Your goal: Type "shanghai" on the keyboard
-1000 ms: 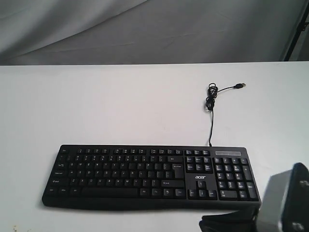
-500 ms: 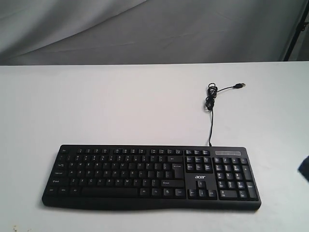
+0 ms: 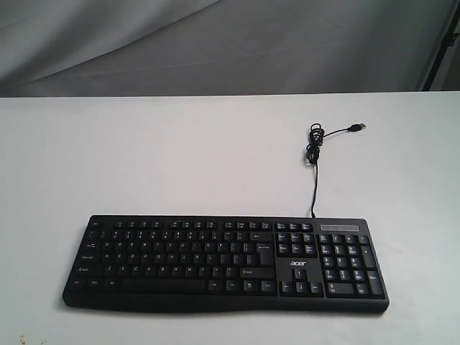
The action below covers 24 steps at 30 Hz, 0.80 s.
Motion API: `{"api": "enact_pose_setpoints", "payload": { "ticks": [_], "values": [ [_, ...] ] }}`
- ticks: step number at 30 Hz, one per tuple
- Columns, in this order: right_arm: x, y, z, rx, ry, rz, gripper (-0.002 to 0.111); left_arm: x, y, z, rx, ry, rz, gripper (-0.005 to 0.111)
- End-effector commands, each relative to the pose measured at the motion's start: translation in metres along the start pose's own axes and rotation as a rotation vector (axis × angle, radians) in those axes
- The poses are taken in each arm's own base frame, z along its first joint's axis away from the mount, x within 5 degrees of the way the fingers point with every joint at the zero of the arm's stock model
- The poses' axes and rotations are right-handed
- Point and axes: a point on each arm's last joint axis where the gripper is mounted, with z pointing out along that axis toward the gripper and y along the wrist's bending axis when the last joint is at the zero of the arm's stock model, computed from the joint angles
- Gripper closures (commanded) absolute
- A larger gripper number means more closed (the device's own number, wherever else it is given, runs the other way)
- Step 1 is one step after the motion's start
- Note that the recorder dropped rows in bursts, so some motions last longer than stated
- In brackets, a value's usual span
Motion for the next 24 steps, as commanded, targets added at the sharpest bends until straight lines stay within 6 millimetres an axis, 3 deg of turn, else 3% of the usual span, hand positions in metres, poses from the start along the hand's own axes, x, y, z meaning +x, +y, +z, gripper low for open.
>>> {"api": "enact_pose_setpoints", "payload": {
  "ticks": [1, 24],
  "values": [
    [0.0056, -0.0002, -0.0003, 0.006, 0.044, -0.006, 0.108, 0.0008, -0.0002, 0.0001, 0.004, -0.004, -0.001, 0.107],
    [0.0056, -0.0001, -0.0003, 0.004, 0.044, 0.001, 0.108, 0.0008, -0.0002, 0.0001, 0.004, -0.004, -0.001, 0.107]
  ]
}}
